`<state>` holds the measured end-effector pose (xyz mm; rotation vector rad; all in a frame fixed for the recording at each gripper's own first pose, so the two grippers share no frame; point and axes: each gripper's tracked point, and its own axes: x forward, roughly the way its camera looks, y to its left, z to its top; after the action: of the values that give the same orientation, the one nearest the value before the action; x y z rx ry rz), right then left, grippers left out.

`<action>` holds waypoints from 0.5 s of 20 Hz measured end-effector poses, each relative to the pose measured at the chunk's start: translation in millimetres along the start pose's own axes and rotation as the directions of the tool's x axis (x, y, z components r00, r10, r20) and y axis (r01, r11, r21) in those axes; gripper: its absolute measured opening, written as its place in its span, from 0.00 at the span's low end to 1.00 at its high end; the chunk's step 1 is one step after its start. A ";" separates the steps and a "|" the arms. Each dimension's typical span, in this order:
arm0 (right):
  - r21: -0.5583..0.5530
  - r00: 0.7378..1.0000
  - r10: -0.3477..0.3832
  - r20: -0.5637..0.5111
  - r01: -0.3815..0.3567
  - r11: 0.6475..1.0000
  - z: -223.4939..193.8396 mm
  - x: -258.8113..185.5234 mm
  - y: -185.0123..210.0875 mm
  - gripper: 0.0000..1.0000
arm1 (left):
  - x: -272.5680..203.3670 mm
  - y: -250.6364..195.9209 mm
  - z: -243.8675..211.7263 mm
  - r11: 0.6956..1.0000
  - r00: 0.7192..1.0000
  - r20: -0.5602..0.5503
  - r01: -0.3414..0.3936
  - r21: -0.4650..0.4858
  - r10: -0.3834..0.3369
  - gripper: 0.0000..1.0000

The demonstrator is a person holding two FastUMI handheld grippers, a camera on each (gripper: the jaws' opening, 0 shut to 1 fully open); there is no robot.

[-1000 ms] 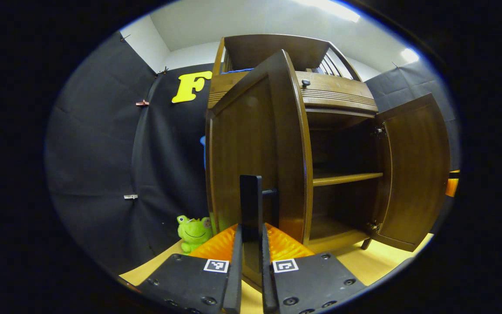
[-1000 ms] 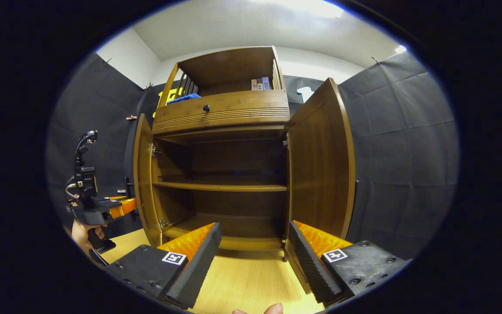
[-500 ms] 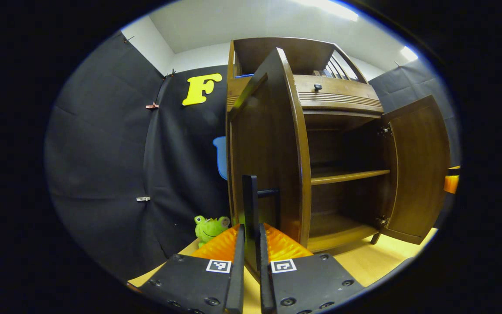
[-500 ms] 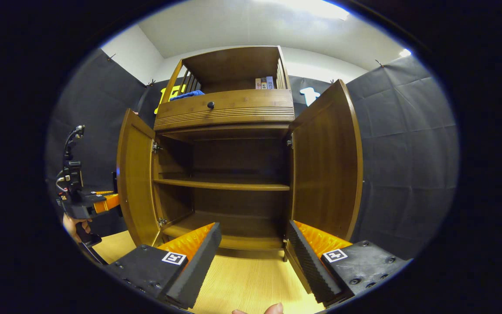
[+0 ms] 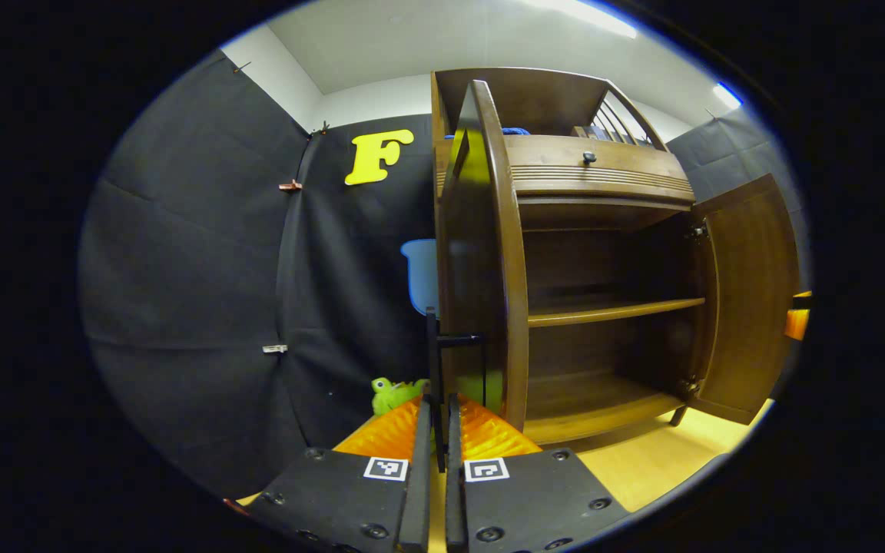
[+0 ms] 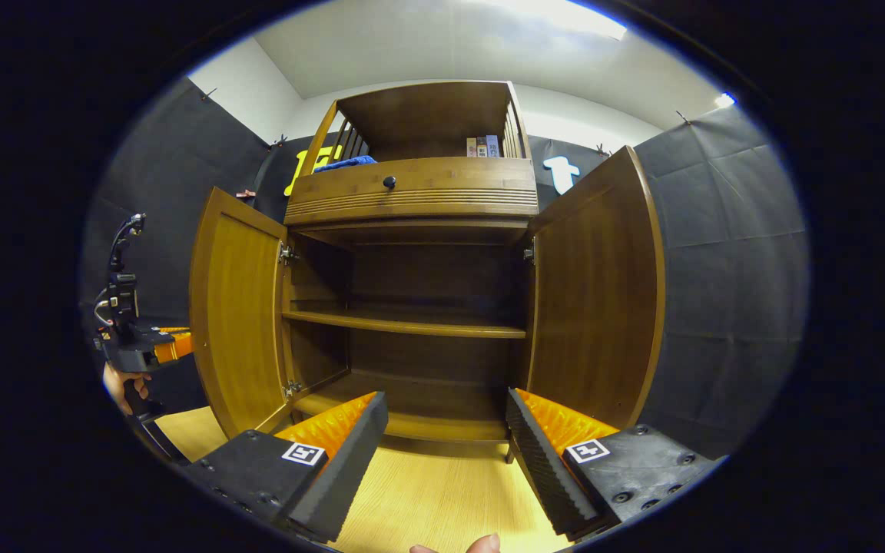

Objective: Open the right door of the double-door shoe cabinet with the right hand, and open the left door with the left hand.

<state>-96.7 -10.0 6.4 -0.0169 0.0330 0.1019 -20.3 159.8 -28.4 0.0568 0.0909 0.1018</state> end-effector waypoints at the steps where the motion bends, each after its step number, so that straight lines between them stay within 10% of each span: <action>1: -0.003 1.000 -0.001 0.000 0.001 1.000 1.1 -1.0 1.3 0.98 | -1.0 5.5 -0.8 1.000 1.000 0.000 -0.005 0.007 0.005 0.05; 10: -0.004 1.000 -0.009 -0.004 0.009 1.000 -1.1 7.2 2.4 0.98 | -3.1 37.6 -9.2 0.999 1.000 -0.028 -0.015 -0.035 0.014 0.08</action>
<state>-89.8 -6.9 5.0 -0.0212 0.0371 0.0925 -27.9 197.3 -35.0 0.0209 0.1163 0.1189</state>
